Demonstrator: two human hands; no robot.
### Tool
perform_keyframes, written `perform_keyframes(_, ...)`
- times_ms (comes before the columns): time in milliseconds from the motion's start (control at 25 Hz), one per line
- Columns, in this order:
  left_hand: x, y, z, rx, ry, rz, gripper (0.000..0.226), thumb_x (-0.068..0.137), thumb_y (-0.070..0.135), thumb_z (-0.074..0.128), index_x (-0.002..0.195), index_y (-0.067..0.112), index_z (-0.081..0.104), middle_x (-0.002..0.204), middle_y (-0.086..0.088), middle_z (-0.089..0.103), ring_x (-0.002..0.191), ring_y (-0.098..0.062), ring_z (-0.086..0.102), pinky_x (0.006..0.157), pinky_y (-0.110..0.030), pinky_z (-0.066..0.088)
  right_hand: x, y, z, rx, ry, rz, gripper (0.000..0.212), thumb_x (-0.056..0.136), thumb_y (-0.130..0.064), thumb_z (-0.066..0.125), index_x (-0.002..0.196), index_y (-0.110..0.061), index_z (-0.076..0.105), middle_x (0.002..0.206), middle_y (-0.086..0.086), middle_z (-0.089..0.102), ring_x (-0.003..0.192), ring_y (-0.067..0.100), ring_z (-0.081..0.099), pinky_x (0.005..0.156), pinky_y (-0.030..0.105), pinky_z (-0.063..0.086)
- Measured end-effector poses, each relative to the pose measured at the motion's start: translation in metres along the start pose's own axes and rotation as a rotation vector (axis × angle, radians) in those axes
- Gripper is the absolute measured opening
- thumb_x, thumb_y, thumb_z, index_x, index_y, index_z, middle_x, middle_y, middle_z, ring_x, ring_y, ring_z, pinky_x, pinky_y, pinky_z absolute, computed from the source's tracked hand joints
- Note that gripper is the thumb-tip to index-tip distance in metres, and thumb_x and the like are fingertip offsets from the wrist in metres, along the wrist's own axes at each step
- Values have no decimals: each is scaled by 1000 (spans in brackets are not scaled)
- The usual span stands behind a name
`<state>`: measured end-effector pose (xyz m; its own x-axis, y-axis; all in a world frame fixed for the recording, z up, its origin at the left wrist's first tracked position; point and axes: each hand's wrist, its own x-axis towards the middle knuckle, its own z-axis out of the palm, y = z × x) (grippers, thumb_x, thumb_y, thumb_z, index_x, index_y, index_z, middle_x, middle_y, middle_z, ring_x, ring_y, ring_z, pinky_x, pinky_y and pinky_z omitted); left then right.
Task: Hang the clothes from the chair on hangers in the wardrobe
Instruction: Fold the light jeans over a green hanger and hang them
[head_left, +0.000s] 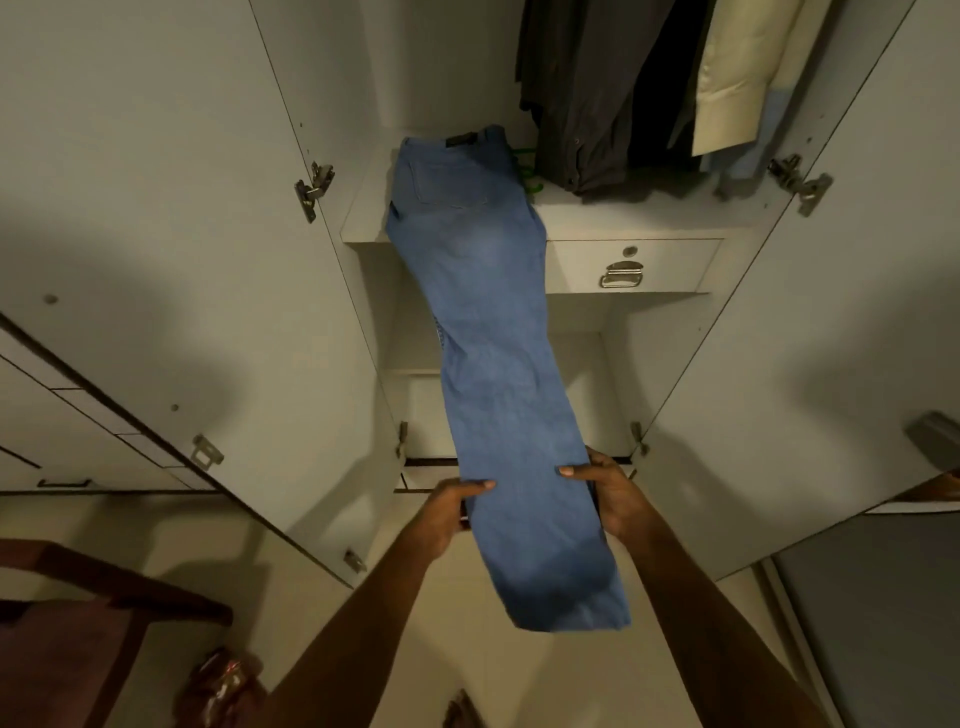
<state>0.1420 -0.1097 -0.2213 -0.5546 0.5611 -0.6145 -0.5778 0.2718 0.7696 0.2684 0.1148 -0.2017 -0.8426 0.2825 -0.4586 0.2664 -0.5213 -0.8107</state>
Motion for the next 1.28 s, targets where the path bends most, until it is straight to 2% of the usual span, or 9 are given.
perform_keyframes(120, -26, -21, 32, -20, 57, 14, 49, 79, 36, 86, 123, 25, 68, 113, 5, 76, 106, -19, 71, 90, -40, 58, -14, -12, -4, -41, -42, 23, 60, 74, 2, 78, 132, -3, 63, 132, 18, 67, 121, 38, 64, 107, 55, 48)
perform_keyframes(280, -48, -20, 64, -172, 111, 168, 26, 93, 10, 72, 118, 10, 67, 123, -6, 70, 119, -27, 63, 98, -40, 50, -36, 2, -10, -41, -103, 90, 54, 82, -4, 75, 134, 0, 61, 133, 18, 66, 123, 37, 63, 109, 51, 46)
perform_keyframes(600, -97, -21, 60, -43, 104, 505, 85, 85, 2, 80, 152, 33, 39, 138, 8, 64, 123, -13, 64, 95, -34, 57, -83, 30, -30, -71, -117, 106, 63, 84, 4, 73, 139, -21, 55, 133, 12, 67, 120, 34, 65, 101, 52, 52)
perform_keyframes(680, -104, -21, 58, 18, 103, 514, 70, 90, 4, 75, 150, 26, 48, 139, 10, 63, 129, -12, 60, 100, -29, 54, -92, 25, -33, 28, -147, 46, 65, 89, 6, 67, 140, -32, 53, 135, 6, 66, 124, 31, 64, 104, 51, 50)
perform_keyframes(800, -117, 0, 58, 62, 60, 465, 26, 93, 7, 70, 119, 6, 75, 124, -7, 73, 125, -23, 64, 112, -42, 47, -98, 5, -30, 25, -153, -48, 38, 95, 2, 58, 128, -12, 69, 139, 12, 63, 132, 33, 57, 105, 43, 49)
perform_keyframes(880, -129, 19, 60, -25, 13, 418, 29, 94, 1, 52, 111, -1, 76, 124, -14, 72, 126, -30, 62, 111, -45, 46, -102, -14, -29, 92, -115, -70, 30, 90, -2, 55, 113, -2, 74, 132, 18, 66, 134, 39, 53, 107, 43, 47)
perform_keyframes(1040, -148, 56, 60, -170, -54, 519, 50, 77, -10, 38, 114, -3, 72, 126, -19, 69, 124, -35, 61, 98, -40, 55, -111, -63, -23, 307, -215, -141, 58, 66, 3, 54, 121, 3, 69, 134, 20, 64, 125, 35, 61, 100, 42, 54)
perform_keyframes(1160, -155, 91, 61, -20, -128, 700, 47, 84, -21, 58, 127, -3, 64, 122, -18, 70, 114, -26, 68, 99, -34, 56, -102, -99, -14, 97, -258, -285, 71, 78, 31, 28, 127, -3, 65, 132, 11, 67, 123, 27, 63, 91, 32, 58)
perform_keyframes(1280, -158, 146, 61, 189, 104, 799, 34, 88, -17, 60, 118, -4, 70, 106, -17, 75, 92, -21, 73, 79, -33, 60, -85, -146, -3, -150, -275, -416, 79, 73, 41, 34, 134, -4, 56, 125, 5, 72, 116, 20, 68, 91, 29, 57)
